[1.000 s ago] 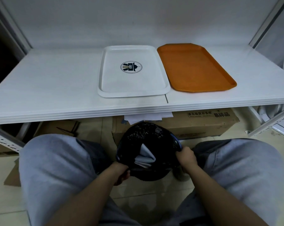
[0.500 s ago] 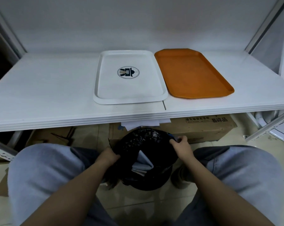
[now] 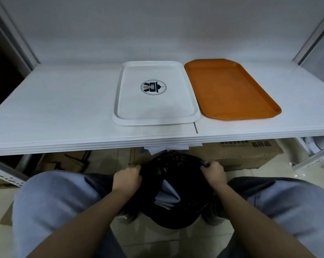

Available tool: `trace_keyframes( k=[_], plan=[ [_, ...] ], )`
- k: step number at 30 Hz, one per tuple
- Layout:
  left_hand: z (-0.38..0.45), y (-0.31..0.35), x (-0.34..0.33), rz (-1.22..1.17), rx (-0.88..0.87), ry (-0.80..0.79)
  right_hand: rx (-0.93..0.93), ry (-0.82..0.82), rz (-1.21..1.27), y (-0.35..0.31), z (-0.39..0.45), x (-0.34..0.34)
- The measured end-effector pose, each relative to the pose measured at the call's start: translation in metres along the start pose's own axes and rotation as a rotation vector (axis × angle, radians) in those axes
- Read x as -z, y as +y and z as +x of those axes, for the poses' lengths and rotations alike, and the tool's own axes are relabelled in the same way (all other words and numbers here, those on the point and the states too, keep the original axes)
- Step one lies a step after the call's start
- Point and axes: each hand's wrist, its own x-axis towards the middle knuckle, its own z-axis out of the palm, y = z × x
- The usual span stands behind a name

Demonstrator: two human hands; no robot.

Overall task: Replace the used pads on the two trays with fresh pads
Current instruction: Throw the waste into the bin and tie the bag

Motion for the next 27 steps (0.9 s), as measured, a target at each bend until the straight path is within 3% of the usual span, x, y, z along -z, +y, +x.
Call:
trace_keyframes(
  k=[4, 8, 11, 16, 19, 23, 27],
  plan=[
    [0.009, 0.000, -0.007, -0.100, 0.115, -0.142, 0.163, 0.179, -0.212, 0.000, -0.015, 0.006],
    [0.029, 0.013, -0.010, -0.219, 0.161, -0.160, 0.193, 0.038, -0.269, 0.004, -0.009, 0.006],
    [0.037, 0.027, -0.004, -0.115, 0.083, -0.148, 0.203, -0.091, -0.390, -0.002, -0.004, -0.001],
    [0.035, 0.033, 0.004, 0.023, -0.177, 0.070, 0.329, 0.074, -0.617, -0.016, 0.005, -0.011],
    [0.030, 0.021, 0.004, 0.146, -0.287, 0.168, 0.379, 0.147, -0.573, -0.013, 0.004, -0.007],
    [0.023, 0.008, 0.000, 0.029, -0.058, 0.091, 0.427, 0.197, -0.539, 0.003, 0.001, 0.003],
    [0.023, 0.015, 0.000, -0.010, -0.001, 0.048, 0.361, 0.122, -0.521, 0.007, -0.004, 0.012]
  ],
)
